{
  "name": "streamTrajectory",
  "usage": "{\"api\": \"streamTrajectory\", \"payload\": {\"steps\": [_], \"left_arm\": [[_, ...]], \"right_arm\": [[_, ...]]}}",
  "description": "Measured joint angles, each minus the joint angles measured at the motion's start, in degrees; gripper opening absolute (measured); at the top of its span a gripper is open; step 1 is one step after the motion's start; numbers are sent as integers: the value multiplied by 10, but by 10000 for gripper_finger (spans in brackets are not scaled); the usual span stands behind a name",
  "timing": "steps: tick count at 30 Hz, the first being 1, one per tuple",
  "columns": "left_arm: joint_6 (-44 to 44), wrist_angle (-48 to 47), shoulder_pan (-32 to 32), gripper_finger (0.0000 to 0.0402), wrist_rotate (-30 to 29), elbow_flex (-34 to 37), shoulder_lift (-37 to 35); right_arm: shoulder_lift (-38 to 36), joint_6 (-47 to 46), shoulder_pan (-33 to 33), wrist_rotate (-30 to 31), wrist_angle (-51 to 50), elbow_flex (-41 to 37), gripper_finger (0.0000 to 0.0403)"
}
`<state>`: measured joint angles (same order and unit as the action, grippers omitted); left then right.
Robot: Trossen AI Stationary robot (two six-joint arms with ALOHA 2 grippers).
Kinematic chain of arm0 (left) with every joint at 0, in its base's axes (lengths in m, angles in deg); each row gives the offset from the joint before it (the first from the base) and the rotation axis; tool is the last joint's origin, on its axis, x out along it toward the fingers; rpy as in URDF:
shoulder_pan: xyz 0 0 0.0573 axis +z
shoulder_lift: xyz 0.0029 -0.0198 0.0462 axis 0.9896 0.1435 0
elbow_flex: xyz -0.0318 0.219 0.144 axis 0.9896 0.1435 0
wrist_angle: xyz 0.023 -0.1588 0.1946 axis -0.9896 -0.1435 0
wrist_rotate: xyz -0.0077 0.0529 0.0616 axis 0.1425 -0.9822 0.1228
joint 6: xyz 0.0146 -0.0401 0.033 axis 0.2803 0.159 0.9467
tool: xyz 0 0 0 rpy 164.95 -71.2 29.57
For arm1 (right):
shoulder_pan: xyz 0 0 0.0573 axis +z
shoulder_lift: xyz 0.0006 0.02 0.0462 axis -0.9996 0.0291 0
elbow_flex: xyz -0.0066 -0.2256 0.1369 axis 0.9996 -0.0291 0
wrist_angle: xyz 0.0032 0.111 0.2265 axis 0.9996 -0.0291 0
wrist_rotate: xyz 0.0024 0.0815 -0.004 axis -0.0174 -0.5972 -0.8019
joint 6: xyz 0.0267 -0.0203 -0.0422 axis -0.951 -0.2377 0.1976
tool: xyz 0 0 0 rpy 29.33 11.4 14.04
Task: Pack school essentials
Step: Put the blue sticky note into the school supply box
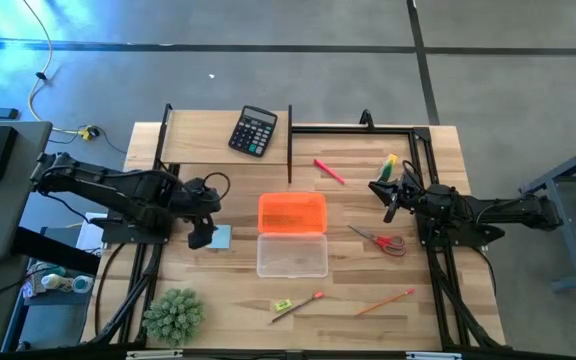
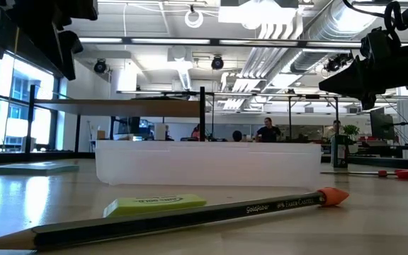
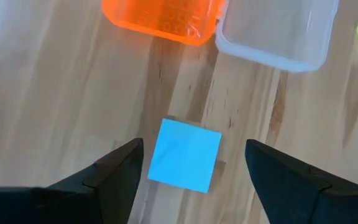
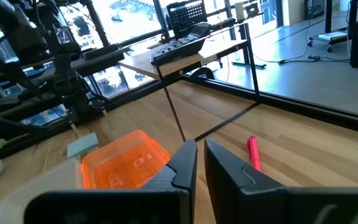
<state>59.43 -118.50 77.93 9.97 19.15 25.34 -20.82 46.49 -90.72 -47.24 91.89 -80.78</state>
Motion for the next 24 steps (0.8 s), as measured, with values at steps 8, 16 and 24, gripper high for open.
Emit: {"api": "streamTrajectory", "payload": {"steps": [8,16,24], "left_arm": [[75,25,0,363,28,38,9],[99,82,0,398,35,94,9],[93,106,0,400,34,121,50]], "right_arm": [[0,0,0,0,-2,0,23],[0,0,0,0,-2,0,23],[0,0,0,0,-2,0,23]]}}
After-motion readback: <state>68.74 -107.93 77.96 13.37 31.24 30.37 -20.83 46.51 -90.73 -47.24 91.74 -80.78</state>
